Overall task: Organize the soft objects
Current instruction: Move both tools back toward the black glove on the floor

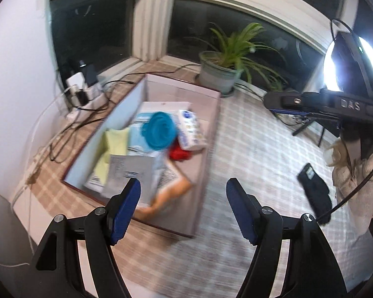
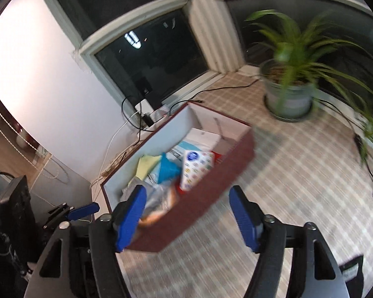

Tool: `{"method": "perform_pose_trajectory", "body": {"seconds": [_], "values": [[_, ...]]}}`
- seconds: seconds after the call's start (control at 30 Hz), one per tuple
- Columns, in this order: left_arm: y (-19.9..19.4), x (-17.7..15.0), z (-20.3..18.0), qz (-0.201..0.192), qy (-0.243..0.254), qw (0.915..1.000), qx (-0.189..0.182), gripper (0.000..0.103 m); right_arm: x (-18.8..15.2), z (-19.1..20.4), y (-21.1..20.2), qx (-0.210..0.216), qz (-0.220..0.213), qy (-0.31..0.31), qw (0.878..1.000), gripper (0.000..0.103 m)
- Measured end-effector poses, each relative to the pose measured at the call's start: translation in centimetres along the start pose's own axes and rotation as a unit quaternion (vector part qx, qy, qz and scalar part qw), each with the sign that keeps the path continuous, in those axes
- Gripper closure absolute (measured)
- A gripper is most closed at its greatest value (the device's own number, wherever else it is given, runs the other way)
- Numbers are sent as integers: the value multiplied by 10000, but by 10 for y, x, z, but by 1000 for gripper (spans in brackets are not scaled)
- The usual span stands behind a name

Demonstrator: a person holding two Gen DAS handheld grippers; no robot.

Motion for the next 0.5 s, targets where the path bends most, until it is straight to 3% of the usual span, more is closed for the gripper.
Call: {"method": "perform_pose_trajectory", "body": {"seconds": [0.3, 0.5], "values": [[12, -24, -68, 173, 247, 9979, -571, 32, -84, -81, -86, -513, -154, 409, 9977, 36], [26, -41, -113, 358, 301, 9946, -928, 32, -121, -142, -137, -762, -238, 902, 9927, 36]]}}
Point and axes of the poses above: each gripper's, at about its wrist camera, not at the fingertips, and y roughly the way its jaws point, z to its left, x to its top, the point moved 1 cm from there along y, roughly the way its jaws point, and after that the axes turned 1 degree about z, right-handed, at the moved point
